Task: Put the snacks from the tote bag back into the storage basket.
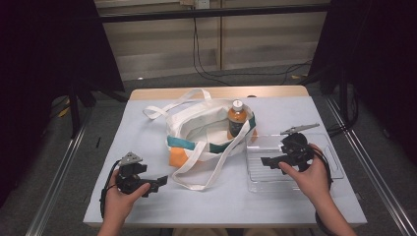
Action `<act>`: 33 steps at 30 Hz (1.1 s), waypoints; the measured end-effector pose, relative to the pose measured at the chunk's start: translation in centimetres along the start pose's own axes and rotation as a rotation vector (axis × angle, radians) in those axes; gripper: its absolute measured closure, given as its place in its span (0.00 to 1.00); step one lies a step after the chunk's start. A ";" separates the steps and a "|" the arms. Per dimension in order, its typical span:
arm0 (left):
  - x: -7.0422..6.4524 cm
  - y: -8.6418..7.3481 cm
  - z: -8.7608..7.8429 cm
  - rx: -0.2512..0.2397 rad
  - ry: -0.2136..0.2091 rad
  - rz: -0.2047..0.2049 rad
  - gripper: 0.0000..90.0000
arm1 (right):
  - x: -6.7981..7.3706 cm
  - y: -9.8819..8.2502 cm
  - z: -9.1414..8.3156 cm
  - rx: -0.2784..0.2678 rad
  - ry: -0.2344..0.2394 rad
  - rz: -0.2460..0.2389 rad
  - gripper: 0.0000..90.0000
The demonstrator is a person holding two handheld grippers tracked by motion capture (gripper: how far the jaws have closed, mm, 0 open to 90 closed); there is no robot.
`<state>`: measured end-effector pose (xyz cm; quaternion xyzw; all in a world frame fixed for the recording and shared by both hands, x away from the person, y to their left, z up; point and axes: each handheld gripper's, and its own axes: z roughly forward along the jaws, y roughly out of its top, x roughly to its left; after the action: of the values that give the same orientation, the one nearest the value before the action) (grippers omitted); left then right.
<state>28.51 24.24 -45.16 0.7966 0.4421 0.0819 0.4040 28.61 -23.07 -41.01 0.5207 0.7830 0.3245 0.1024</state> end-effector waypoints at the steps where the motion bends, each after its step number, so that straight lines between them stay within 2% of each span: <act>1: 0.0 0.0 0.1 -0.006 0.000 -0.006 0.04 | 0.0 0.0 0.0 0.001 0.002 0.002 0.11; 5: 0.1 0.1 0.4 0.003 -0.002 -0.007 0.04 | 0.0 0.1 0.0 0.006 -0.010 0.009 0.11; 8: 0.1 0.2 0.7 0.015 -0.001 0.013 0.04 | 0.2 0.4 0.2 0.011 -0.014 0.003 0.11; 11: 0.1 0.3 0.7 0.009 0.003 0.007 0.04 | 0.4 0.6 0.3 0.007 -0.024 0.007 0.11; 20: 0.5 0.3 0.5 -0.005 0.006 -0.020 0.04 | 0.9 3.0 0.7 0.021 -0.024 -0.020 0.12; 30: 0.5 0.2 0.6 0.010 -0.004 -0.014 0.04 | 1.4 5.7 1.2 0.055 -0.024 -0.031 0.12; 33: 0.6 0.3 0.6 0.010 -0.006 -0.014 0.04 | 1.5 6.5 1.3 0.058 -0.037 -0.041 0.12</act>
<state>29.32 24.23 -45.49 0.7958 0.4469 0.0742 0.4019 33.44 -19.65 -37.72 0.5131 0.8006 0.2897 0.1084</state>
